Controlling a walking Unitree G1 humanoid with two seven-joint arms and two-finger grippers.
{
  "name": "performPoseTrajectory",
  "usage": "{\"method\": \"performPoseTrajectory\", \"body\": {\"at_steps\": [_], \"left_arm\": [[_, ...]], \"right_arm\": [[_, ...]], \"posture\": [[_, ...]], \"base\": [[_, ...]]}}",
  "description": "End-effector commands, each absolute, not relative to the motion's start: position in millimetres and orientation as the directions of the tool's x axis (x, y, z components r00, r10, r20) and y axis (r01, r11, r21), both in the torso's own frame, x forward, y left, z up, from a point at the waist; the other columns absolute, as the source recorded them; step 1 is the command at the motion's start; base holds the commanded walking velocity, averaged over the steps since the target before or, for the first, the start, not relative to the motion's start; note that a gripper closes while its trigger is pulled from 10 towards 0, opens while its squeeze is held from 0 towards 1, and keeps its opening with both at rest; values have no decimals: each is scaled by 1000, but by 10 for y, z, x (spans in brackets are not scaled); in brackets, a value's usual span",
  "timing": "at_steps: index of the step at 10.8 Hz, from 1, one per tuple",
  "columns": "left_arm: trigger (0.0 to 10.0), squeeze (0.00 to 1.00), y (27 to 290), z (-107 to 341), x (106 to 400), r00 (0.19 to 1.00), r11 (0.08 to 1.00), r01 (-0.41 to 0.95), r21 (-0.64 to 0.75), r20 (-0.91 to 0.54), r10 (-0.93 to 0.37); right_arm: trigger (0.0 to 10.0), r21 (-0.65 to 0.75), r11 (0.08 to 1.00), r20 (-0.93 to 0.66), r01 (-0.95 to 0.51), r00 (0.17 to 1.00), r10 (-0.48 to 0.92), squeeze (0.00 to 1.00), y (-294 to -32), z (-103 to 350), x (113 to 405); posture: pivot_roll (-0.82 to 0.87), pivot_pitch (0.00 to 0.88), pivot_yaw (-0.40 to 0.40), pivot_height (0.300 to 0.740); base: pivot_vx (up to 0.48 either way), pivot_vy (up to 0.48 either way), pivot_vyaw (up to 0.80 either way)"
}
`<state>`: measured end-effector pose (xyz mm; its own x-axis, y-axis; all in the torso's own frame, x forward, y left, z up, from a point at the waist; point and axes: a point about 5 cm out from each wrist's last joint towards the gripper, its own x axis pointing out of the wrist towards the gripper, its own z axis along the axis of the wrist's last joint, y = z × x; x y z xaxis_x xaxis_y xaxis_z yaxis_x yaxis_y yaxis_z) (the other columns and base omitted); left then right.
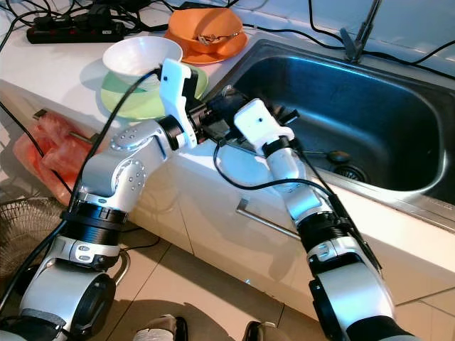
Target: Kitchen organization
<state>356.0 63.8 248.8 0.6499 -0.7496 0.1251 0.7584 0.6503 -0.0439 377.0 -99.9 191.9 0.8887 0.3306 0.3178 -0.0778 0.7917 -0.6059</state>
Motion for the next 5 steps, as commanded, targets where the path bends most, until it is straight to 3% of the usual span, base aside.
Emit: {"method": "performPoseTrajectory", "body": {"at_steps": [1,2,5], "left_arm": [[10000,0,592,2566,3518,618,624,781,-15,154,-771],[10000,1000,594,2577,3521,622,629,778,-15,162,-766],[10000,1000,611,2591,3516,623,629,777,-20,169,-764]], "right_arm": [[0,-605,793,319,-74,890,326,0,-1021,1932,3784],[0,-606,792,318,-71,891,324,0,-1029,1931,3785],[0,-606,793,320,-67,892,320,0,-1033,1935,3788]], "posture": [[97,89,21,740],[97,92,21,740],[99,96,20,740]], "base": [[0,0,0],[0,0,0],[0,0,0]]}}
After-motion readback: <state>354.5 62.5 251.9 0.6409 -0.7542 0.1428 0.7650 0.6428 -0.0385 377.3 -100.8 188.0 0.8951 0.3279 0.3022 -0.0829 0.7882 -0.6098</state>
